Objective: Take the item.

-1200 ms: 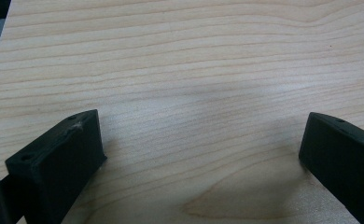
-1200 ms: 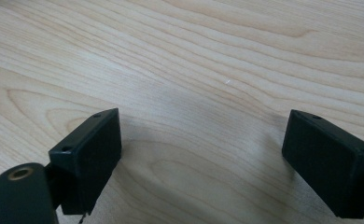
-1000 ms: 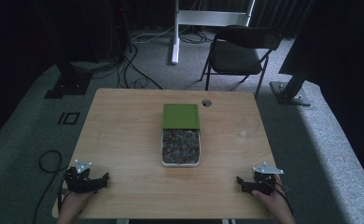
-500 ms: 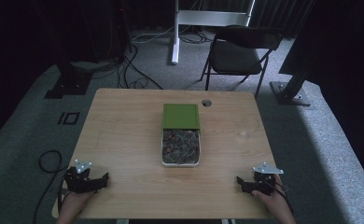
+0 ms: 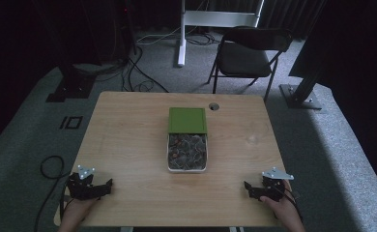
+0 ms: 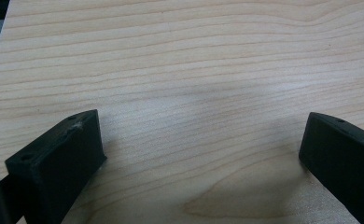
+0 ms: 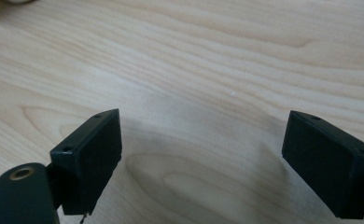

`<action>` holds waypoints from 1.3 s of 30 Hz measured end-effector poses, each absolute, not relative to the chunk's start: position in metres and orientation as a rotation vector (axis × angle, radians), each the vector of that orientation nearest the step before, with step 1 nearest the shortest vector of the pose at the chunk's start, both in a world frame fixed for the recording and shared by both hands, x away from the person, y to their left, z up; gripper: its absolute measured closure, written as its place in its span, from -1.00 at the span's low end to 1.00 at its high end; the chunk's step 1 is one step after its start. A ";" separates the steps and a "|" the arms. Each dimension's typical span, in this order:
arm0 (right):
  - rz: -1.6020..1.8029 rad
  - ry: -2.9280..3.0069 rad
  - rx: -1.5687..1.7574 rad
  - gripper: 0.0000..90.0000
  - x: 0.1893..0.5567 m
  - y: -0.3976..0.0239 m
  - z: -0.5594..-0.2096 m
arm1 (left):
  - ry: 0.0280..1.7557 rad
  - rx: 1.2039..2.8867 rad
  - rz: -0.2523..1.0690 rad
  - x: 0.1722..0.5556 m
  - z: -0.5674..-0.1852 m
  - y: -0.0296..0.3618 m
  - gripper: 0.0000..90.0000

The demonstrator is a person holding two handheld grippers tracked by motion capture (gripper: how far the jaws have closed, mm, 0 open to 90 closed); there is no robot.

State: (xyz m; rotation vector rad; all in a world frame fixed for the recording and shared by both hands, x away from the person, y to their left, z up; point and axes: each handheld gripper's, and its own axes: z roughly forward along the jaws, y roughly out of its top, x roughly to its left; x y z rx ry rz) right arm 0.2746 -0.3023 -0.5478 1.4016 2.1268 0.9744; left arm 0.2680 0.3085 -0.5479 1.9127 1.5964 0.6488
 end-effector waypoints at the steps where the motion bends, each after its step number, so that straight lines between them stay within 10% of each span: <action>1: 0.983 2.122 1.404 -0.73 0.275 -0.302 -0.547 | 1.597 1.912 0.649 0.268 -0.548 0.308 -1.00; 39: 1.120 2.089 1.270 -0.70 0.275 -0.281 -0.485 | 1.594 1.914 0.648 0.268 -0.548 0.309 -1.00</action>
